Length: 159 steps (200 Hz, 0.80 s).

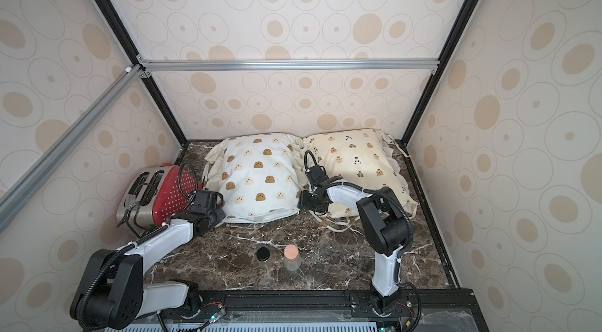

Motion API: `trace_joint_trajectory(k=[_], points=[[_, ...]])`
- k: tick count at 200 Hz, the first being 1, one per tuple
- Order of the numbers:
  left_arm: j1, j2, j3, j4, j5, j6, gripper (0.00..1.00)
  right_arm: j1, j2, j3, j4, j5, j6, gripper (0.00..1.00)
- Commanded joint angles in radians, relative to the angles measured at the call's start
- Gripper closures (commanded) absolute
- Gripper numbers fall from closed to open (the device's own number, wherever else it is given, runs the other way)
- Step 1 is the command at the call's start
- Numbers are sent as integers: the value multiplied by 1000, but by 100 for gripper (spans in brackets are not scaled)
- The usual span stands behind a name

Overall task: Zip up pillowcases
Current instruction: Adjust the pillowcase at the center of the board.

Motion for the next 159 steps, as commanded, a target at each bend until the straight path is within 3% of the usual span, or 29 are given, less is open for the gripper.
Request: trace_joint_trajectory(k=[1, 20, 101, 149, 159], points=[[5, 3, 6, 4, -12, 3, 94, 13, 27, -3, 32, -3, 73, 34], [6, -8, 5, 8, -4, 9, 100, 13, 44, -9, 79, -18, 122, 33], [6, -54, 43, -48, -18, 31, 100, 87, -35, -136, 133, 30, 359, 19], [6, -59, 55, -77, -12, 41, 100, 73, 44, -112, 228, 22, 396, 24], [5, -71, 53, -79, -13, 42, 100, 67, 61, -106, 267, 16, 396, 29]])
